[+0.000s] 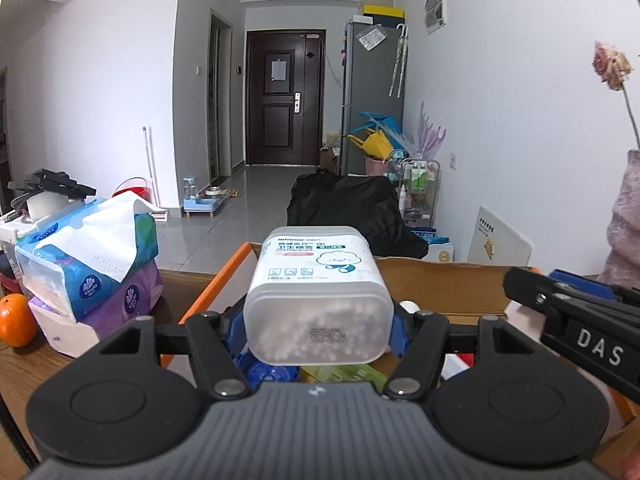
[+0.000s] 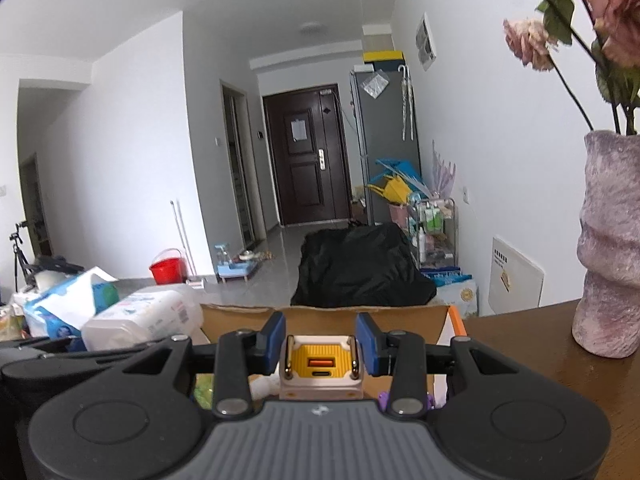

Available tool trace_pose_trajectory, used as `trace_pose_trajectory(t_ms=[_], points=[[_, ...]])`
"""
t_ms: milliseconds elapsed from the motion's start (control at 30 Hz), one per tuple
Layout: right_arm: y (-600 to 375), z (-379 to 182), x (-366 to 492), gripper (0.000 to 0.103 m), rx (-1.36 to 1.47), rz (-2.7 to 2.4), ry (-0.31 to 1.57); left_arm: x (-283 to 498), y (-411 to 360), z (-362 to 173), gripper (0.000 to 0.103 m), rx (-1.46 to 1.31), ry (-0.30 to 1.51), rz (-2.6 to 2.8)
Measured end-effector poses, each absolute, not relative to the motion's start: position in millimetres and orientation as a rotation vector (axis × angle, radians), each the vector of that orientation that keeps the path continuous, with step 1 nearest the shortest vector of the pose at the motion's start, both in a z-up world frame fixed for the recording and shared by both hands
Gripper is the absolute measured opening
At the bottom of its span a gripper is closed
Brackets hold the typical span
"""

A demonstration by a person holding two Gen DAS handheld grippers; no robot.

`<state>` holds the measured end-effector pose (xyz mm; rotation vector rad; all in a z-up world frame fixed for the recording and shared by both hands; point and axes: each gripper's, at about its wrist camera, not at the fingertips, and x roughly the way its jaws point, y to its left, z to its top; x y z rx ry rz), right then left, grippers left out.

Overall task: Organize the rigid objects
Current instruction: 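Carry the swab box in the left tool and charger in the right tool over the box, then open the left tool to drop the swab box while the right tool drops the charger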

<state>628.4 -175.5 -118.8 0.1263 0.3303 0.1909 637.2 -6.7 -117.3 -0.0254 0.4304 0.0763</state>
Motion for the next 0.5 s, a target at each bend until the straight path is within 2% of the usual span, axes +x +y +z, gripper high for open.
trace_pose_trajectory(t_ms=[500], points=[[-169.7,-125.4,640.8,0.038,0.099,0.161,0.372,656.6,12.2,-124.8,0.067,-0.063,0.464,0.059]])
